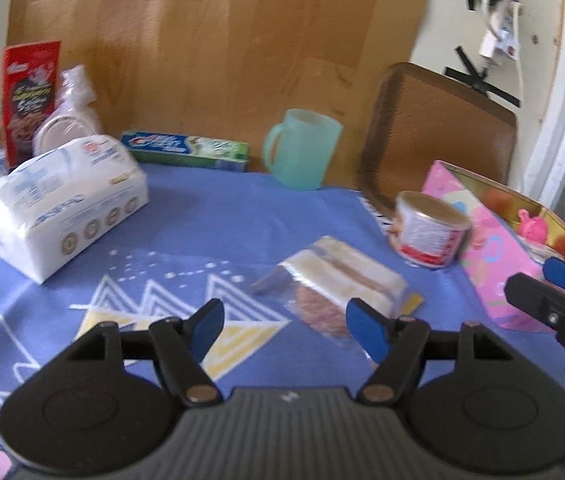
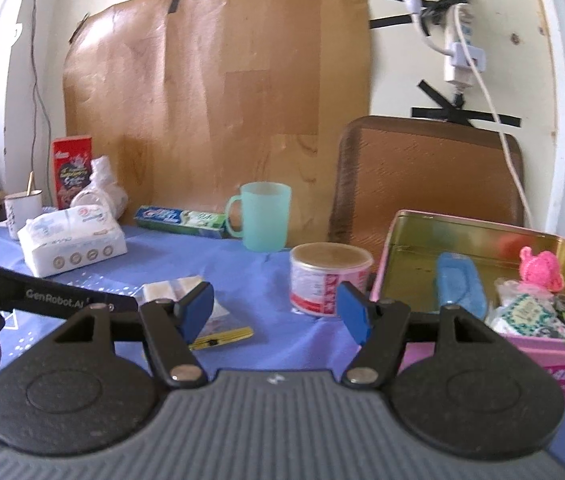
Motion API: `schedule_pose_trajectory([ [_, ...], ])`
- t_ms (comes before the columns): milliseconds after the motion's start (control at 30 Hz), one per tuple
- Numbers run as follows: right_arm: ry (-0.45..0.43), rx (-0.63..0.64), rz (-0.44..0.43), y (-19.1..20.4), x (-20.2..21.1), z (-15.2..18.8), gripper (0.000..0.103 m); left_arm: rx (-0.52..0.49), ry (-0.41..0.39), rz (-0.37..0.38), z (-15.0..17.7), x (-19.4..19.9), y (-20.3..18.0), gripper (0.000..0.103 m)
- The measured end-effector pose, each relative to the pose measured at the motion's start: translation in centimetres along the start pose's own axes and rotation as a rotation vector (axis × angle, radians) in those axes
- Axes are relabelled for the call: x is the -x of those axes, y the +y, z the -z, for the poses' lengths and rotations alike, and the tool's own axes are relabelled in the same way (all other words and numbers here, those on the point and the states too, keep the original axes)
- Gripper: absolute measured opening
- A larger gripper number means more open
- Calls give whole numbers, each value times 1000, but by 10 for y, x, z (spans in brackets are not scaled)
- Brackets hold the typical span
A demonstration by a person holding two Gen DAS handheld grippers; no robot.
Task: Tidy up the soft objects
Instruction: 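Move the open right gripper back over the bagged pastry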
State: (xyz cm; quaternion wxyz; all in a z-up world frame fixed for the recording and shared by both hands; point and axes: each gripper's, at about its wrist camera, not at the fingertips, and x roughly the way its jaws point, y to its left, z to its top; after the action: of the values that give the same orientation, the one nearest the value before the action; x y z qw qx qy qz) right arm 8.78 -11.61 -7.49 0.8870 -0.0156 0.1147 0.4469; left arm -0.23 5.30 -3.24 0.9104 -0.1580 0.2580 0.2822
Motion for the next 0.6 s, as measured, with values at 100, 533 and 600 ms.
schedule_pose_trajectory([
  [100, 11, 11, -18, 8, -4, 0, 70, 10, 3, -22, 2, -2, 11, 69],
  [533, 46, 18, -66, 27, -18, 9, 70, 33, -25, -80, 6, -8, 41, 71],
  [600, 55, 13, -67, 26, -20, 12, 70, 14, -50, -71, 8, -4, 39, 71],
])
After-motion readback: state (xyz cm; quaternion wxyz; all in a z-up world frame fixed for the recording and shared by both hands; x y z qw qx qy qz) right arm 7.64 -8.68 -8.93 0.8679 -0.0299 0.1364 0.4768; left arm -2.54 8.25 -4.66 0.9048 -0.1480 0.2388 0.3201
